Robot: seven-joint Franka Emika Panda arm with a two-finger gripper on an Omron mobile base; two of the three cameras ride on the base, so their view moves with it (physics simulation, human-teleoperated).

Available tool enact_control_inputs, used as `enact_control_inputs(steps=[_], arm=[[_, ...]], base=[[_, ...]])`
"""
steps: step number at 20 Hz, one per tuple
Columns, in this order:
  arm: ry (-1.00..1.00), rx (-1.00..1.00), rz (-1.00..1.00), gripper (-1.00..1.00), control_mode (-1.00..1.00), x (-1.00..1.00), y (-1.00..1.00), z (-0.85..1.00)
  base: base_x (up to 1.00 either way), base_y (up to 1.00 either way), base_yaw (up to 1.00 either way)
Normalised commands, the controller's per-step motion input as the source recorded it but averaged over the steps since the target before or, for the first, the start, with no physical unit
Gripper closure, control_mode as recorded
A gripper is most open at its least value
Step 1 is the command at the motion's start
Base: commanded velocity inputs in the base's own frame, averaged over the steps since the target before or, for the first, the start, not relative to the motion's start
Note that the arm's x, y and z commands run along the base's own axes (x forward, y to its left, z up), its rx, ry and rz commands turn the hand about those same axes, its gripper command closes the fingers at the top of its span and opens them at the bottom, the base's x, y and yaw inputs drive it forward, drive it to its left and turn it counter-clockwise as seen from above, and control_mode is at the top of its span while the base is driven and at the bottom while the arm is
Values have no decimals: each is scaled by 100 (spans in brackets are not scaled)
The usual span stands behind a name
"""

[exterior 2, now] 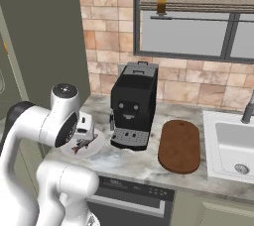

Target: Pick the fish from the plate and place it on the cutting board. Then pick the condiment bottle from the cabinet and place it next to the cutting board.

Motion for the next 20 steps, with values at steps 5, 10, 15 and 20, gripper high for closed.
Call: enact_control_inputs(steps=[5, 10, 15, 20], arm=[[-14, 0, -8, -100, -100, -15, 20, -67], [-14, 0, -6, -100, -100, -11, 26, -71], [-20, 0, -7, -100, -100, -5, 19, -60], [-25, 0, -7, -100, -100, 0, 11, -57]], base=[[0, 0, 0], [0, 0, 0], [0, 0, 0], [0, 0, 0]])
